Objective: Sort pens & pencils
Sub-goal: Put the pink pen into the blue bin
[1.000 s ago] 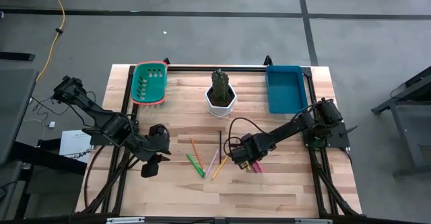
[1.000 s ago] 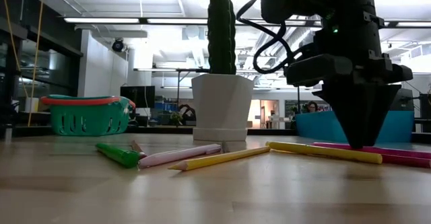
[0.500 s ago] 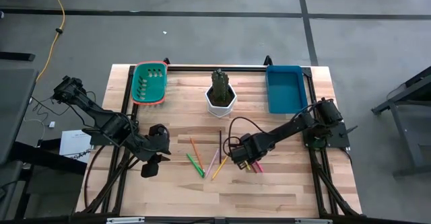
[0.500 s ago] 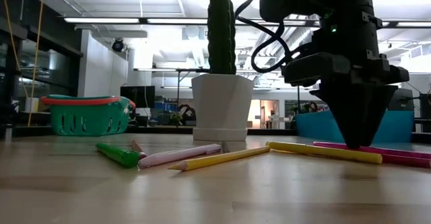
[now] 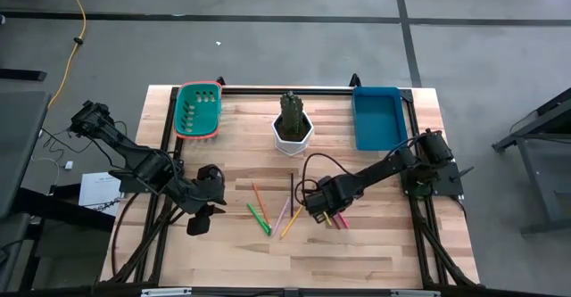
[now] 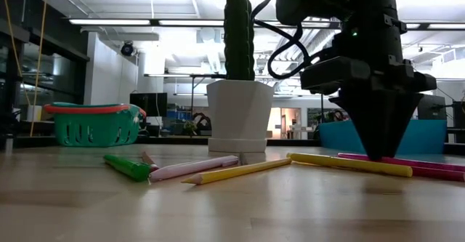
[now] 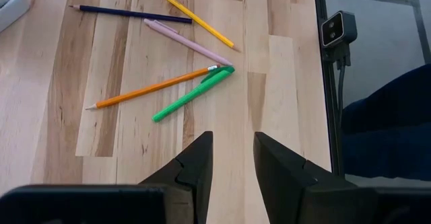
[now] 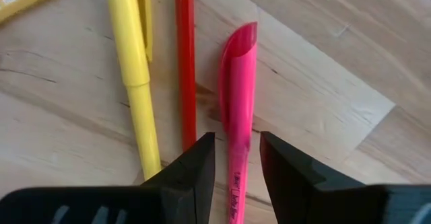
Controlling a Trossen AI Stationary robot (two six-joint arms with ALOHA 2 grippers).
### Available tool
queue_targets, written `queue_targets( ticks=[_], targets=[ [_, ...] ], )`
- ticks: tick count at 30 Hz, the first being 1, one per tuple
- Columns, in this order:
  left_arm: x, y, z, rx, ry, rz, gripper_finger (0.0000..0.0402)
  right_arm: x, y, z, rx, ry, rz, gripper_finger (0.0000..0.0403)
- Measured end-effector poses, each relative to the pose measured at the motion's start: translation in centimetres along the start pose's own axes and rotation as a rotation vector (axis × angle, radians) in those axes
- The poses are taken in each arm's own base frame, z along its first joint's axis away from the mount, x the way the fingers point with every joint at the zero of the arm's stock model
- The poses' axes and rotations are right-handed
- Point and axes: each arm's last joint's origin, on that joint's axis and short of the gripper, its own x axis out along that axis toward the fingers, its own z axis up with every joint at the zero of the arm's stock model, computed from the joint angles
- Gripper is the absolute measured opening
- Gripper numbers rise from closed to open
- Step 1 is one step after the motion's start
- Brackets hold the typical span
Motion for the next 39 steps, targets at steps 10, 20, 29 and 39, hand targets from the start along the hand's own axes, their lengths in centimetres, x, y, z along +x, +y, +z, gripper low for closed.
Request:
queue_targets(
  ticks=[10,20,29,39],
  targets=[
    [0.01,0.00,0.00,0.001,0.000,0.000,0.0097,-0.01,-0.01,0.21,-0.004,0.001,0.005,0.0110],
    [0.00,0.00,0.00,0.002,0.000,0.000,0.0097,0.25,0.01,0.38,-0.007,0.011,0.001,0.0110],
    [0.00,0.00,0.00,0.000,0.000,0.000,0.0097,0.28,0.15,0.41,-0.015,0.009,0.015,0.0110],
    [0.00,0.00,0.00,0.000,0.000,0.000,0.0097,0.28,0.12,0.52,-0.020,0.007,0.015,0.0110]
  ],
)
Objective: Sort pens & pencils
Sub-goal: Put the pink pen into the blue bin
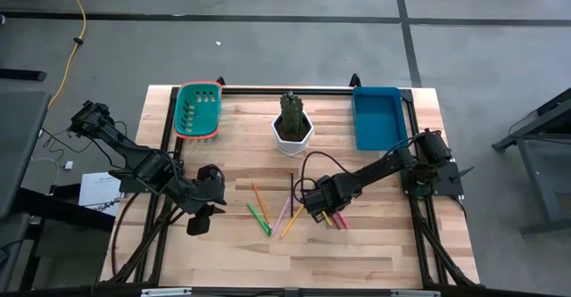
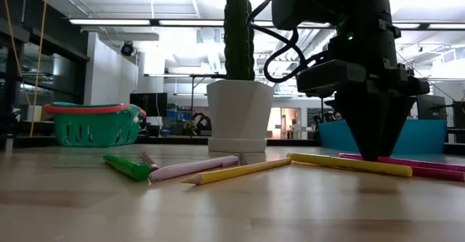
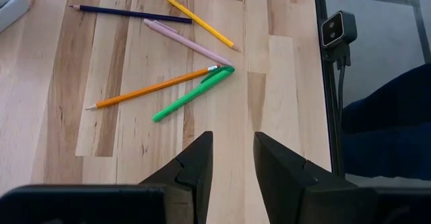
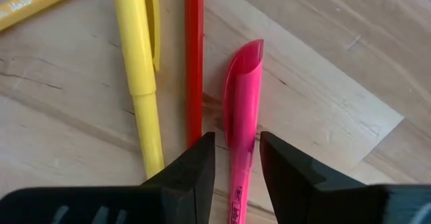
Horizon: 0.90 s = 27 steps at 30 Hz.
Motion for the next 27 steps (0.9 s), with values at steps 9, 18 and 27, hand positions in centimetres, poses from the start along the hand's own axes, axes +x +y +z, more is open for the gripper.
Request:
queue_targets(
  ticks=[9,18,27],
  targets=[
    [0.0,0.0,0.0,-0.001,0.000,0.000,0.0097,0.0,-0.2,0.9,0.005,0.002,0.007,0.0110],
    [0.0,0.0,0.0,-0.001,0.000,0.000,0.0097,0.2,0.0,0.9,0.001,0.006,0.020,0.0110],
    [0.0,0.0,0.0,0.000,0.001,0.001,0.0097,0.5,0.0,1.3,-0.008,0.011,0.013,0.0110]
  ],
)
